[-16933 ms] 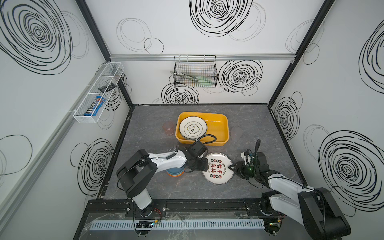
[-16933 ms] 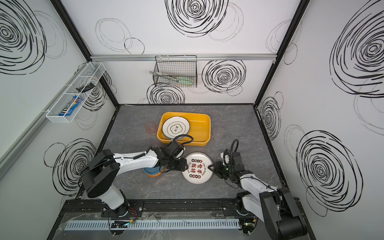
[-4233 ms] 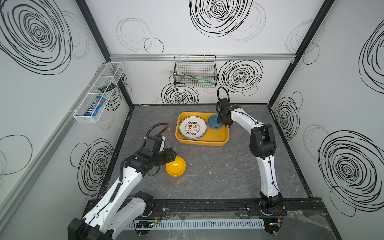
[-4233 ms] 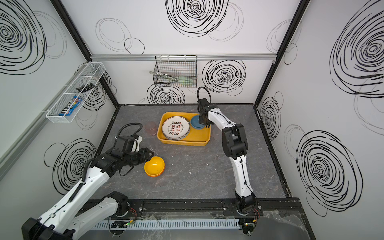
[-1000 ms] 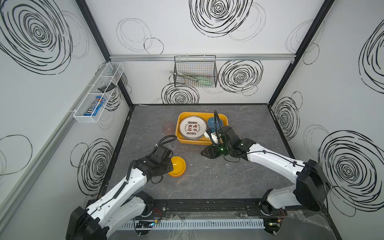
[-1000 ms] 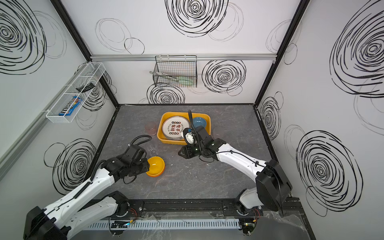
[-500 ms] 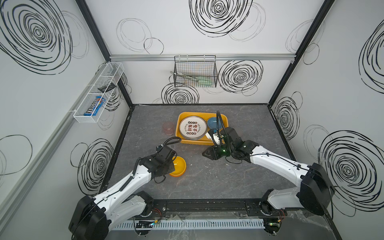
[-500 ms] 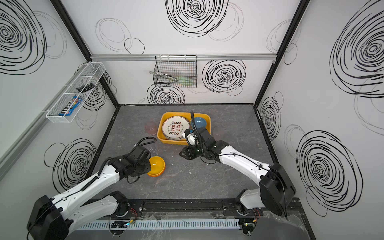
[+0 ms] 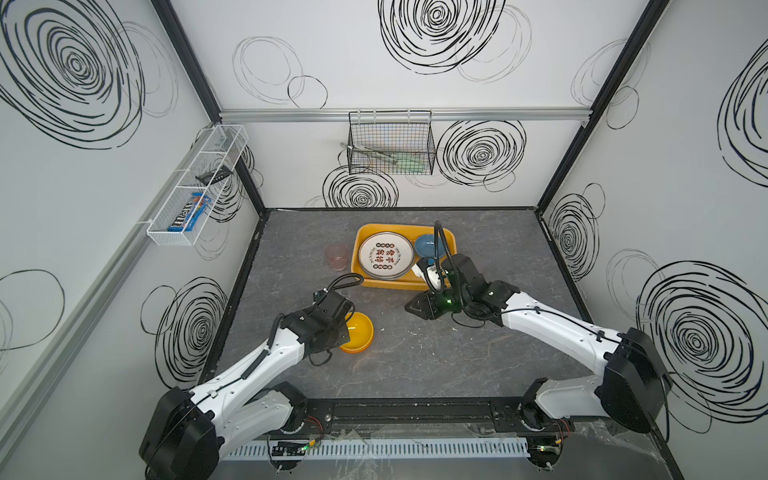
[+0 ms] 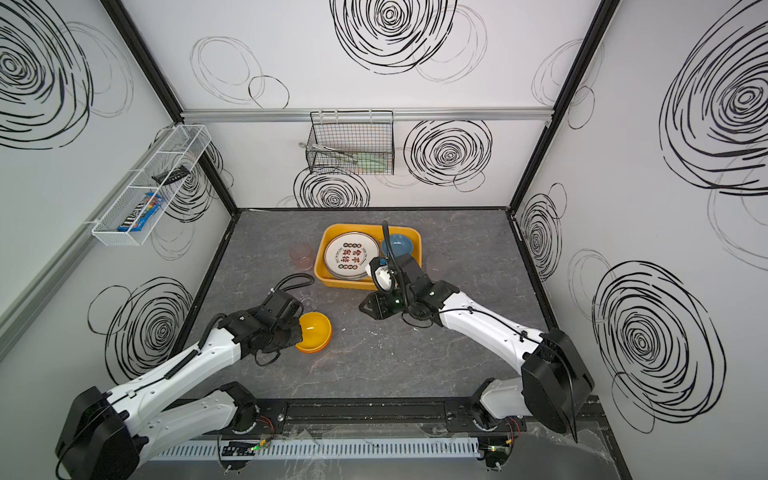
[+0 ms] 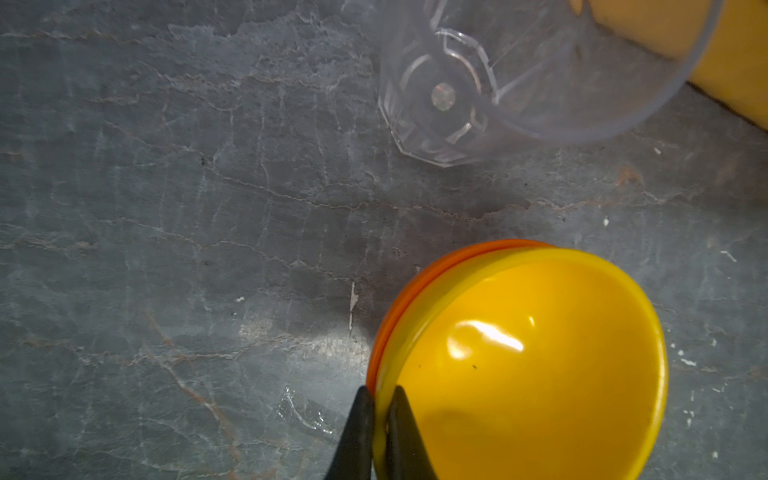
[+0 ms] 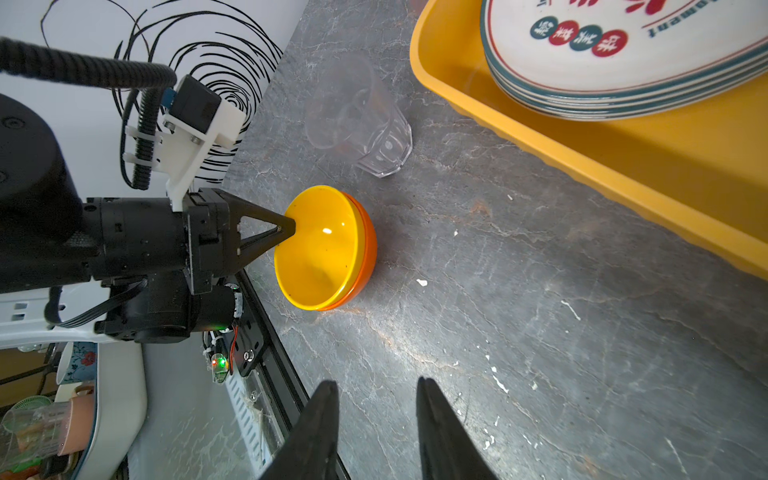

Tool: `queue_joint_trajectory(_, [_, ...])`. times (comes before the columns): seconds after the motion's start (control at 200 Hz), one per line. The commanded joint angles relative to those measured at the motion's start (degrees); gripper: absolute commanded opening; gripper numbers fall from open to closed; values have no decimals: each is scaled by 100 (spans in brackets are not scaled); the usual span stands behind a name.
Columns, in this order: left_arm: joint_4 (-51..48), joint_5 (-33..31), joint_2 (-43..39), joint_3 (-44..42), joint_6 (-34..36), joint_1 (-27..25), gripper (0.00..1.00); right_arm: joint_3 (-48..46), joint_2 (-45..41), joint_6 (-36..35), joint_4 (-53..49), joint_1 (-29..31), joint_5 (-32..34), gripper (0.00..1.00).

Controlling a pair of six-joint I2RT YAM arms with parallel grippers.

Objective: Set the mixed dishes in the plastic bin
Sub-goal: 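Lift the yellow bowl off the orange bowl with the left gripper toward the right gripper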

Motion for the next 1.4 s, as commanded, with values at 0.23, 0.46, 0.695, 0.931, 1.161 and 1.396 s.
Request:
queue_joint_trajectory(0.23, [-178, 19, -197, 551, 230, -24, 0, -70, -45, 11, 59, 38, 167, 36])
queue_joint_trajectory(0.46, [-217, 164, -276, 796, 343, -24, 0, 20, 7, 227, 84, 35, 129, 42])
queue_joint_trajectory(0.695, [-186, 318, -285, 1046, 458, -24, 0, 154, 246, 680, 362, 35, -348, 47])
queue_joint_trajectory(0.931, [-12, 540, -255, 1160, 526, -34, 0, 476, 652, 1035, 510, 129, -395, 48])
queue_joint_trajectory(1.161, [116, 655, -193, 1260, 555, -67, 0, 815, 1050, 1206, 533, 286, -267, 48])
queue_joint_trajectory(1.396, [179, 723, -167, 1354, 551, -103, 0, 1075, 1360, 1341, 545, 394, -292, 47])
